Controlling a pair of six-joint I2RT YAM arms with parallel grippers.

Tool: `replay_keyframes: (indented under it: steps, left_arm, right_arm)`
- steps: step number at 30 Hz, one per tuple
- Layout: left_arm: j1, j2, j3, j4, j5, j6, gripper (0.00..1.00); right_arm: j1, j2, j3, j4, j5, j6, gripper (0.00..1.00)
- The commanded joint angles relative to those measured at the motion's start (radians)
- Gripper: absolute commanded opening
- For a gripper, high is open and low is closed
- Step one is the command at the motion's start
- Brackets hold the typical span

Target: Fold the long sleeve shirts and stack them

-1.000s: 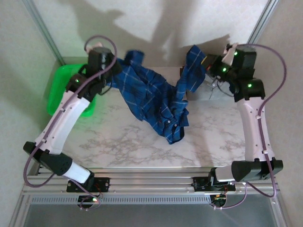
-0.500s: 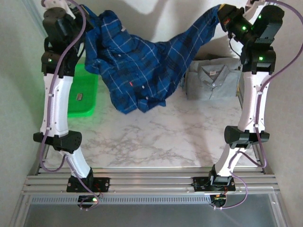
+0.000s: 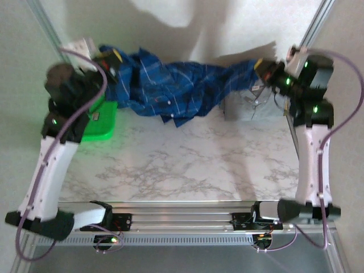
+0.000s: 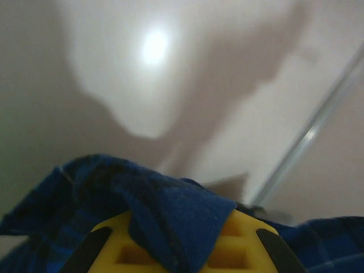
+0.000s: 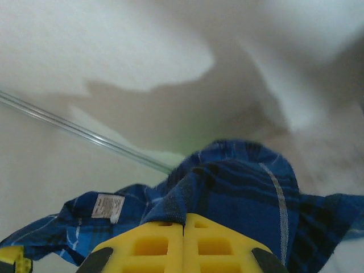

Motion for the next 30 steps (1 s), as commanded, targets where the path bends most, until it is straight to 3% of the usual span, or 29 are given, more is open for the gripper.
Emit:
replay_keyframes:
  steps: [1, 4, 6, 7, 8, 9, 10, 14, 15, 18, 22, 26, 30]
  left_arm:
    - [-0.144, -0.121, -0.335, 0.049, -0.033, -0.181, 0.02]
    - [-0.322, -0.240, -0.628, -0.018, -0.182, -0.329, 0.04]
    - [-0.392, -0.326, -0.798, -0.086, -0.274, -0.458, 0.15]
    - [-0.398, -0.355, -0.856, -0.124, -0.298, -0.519, 0.24]
    - [-0.398, -0.379, -0.903, -0.191, -0.327, -0.578, 0.41]
    - [-0.398, -0.405, -0.938, -0.246, -0.348, -0.627, 0.59]
    - [-0.396, -0.425, -0.956, -0.280, -0.367, -0.664, 0.67]
    - [-0.394, -0.476, -0.941, -0.448, -0.489, -0.816, 0.83]
    - [-0.395, -0.473, -0.919, -0.461, -0.512, -0.829, 0.98]
    - [-0.388, -0.398, -0.829, -0.439, -0.535, -0.808, 1.00]
    - [-0.310, -0.140, -0.735, -0.327, -0.262, -0.731, 1.00]
    - [-0.280, 0.053, -0.664, -0.329, -0.097, -0.775, 1.00]
    - [-0.240, 0.092, -0.691, -0.349, -0.101, -0.821, 0.99]
  right_arm:
    - [-0.005, -0.142, -0.306, -0.142, 0.087, -0.057, 0.00]
    - [-0.008, -0.246, -0.600, -0.196, 0.132, -0.044, 0.00]
    - [-0.008, -0.267, -0.748, -0.218, 0.140, -0.036, 0.14]
    - [-0.009, -0.269, -0.790, -0.235, 0.163, -0.037, 0.29]
    - [-0.008, -0.270, -0.830, -0.240, 0.175, -0.054, 0.45]
    - [-0.008, -0.269, -0.848, -0.272, 0.215, -0.073, 0.56]
    - [-0.008, -0.266, -0.846, -0.326, 0.270, -0.079, 0.64]
    - [-0.008, -0.280, -0.778, -0.423, 0.432, -0.118, 0.74]
    - [-0.008, -0.287, -0.755, -0.424, 0.455, -0.121, 0.75]
    - [-0.002, -0.297, -0.674, -0.335, 0.414, -0.166, 0.77]
    - [0.068, -0.133, -0.564, -0.163, 0.226, -0.264, 0.85]
    - [0.273, 0.186, -0.345, -0.232, 0.267, -0.388, 0.83]
    - [0.409, 0.419, -0.158, -0.232, 0.401, -0.510, 0.82]
